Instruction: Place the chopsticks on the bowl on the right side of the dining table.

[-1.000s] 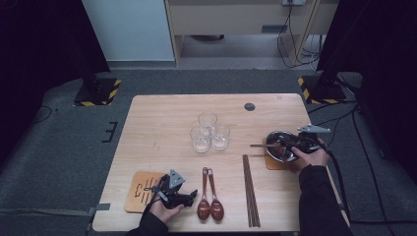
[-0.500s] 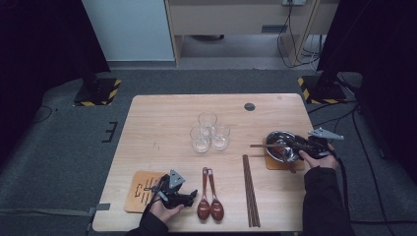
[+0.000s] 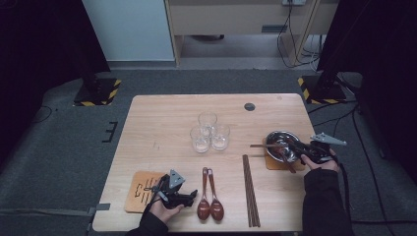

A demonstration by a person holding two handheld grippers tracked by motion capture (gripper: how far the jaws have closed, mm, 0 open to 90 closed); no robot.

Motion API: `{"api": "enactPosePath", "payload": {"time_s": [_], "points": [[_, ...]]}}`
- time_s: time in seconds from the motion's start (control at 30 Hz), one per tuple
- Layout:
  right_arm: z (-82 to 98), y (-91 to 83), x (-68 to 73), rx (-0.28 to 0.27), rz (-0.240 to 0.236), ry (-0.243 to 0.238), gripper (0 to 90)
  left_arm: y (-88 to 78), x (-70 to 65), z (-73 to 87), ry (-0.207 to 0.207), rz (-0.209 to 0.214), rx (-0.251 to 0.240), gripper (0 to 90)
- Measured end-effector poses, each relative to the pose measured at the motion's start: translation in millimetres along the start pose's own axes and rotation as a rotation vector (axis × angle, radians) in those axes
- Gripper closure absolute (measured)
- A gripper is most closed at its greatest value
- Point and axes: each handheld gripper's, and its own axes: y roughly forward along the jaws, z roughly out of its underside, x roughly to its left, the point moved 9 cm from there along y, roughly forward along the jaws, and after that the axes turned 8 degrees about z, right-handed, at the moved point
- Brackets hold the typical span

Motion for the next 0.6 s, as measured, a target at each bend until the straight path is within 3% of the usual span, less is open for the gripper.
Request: {"api": "enactPosePath", "payload": {"time_s": [0.6], "points": [[7.9,4.9,-6.7,0.022,0.015,0.012,63.6,0.0,0.0,0.0,0.0,0.0,0.0,11.3]]}}
